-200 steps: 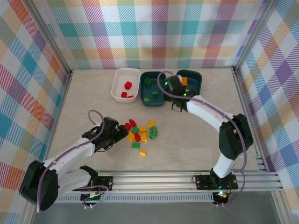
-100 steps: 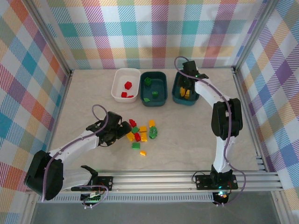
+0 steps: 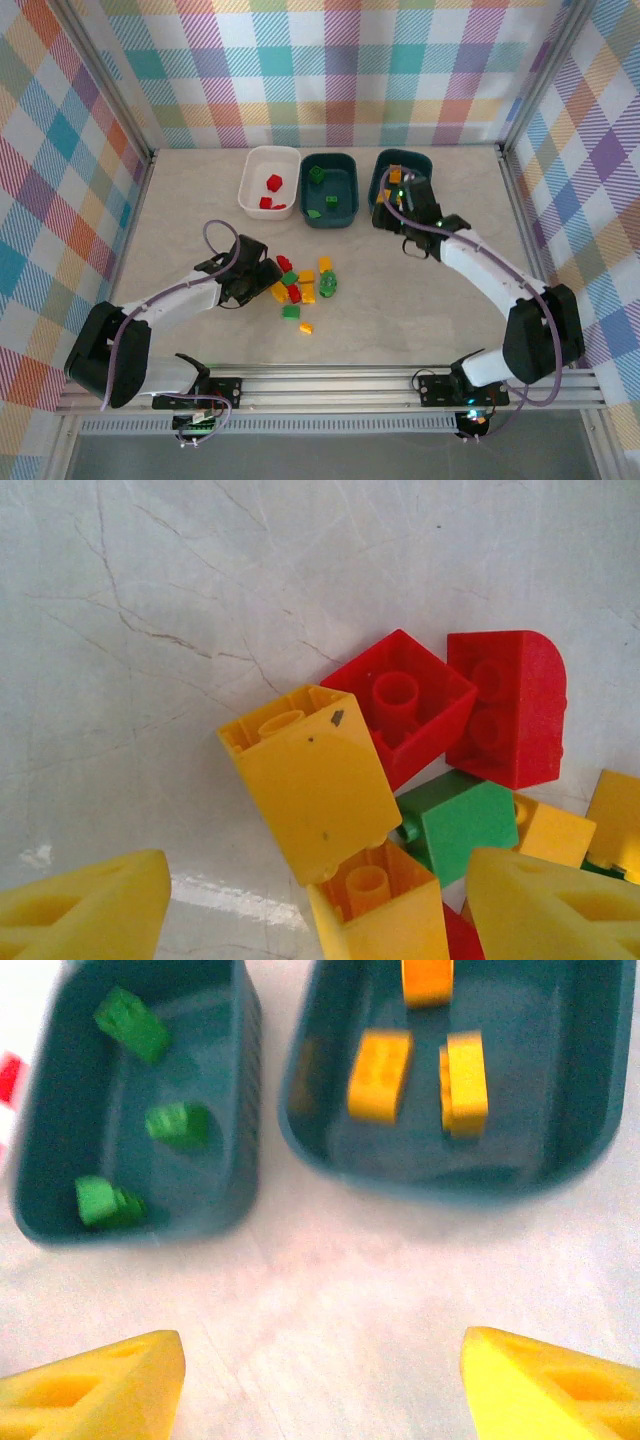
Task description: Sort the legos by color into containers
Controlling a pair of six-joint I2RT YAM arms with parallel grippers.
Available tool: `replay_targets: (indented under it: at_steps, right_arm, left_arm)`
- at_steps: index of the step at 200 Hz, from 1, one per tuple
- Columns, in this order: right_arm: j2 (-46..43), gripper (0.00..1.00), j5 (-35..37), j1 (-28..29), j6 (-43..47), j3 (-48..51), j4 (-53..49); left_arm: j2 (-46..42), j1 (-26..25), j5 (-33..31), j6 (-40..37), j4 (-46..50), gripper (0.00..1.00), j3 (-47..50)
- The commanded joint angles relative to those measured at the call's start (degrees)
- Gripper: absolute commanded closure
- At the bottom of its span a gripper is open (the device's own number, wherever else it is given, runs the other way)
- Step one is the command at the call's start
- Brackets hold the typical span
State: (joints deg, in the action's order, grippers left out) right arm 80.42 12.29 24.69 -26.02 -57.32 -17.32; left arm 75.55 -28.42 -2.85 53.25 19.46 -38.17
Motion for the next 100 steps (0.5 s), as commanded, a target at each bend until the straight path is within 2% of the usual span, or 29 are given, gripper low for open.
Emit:
replay_targets:
  at_steps: [1, 35, 66, 100]
  right_arm:
    - [-2.2, 0.27, 0.0, -0.4, -1.5, 6.0, 3.0]
    - [-4.1, 0.31, 1.6, 0.3, -3.0, 12.1, 7.2]
    - [-5.6, 0.32, 3.5, 0.7, -4.2, 15.6, 10.4]
    - [-5.0, 0.33, 3.2, 0.7, -4.6, 15.9, 11.2]
  left_arm:
    - [1.3, -0.7, -2.8, 1.2, -1.1, 0.23, 0.1]
    - [4.2, -0.6, -4.1, -1.3, -3.0, 0.26, -0.3]
    - [7.8, 0.0, -4.7, -1.2, -4.3, 0.41, -2.2]
    - [9.6, 0.1, -3.2, -0.5, -5.0, 0.51, -2.6]
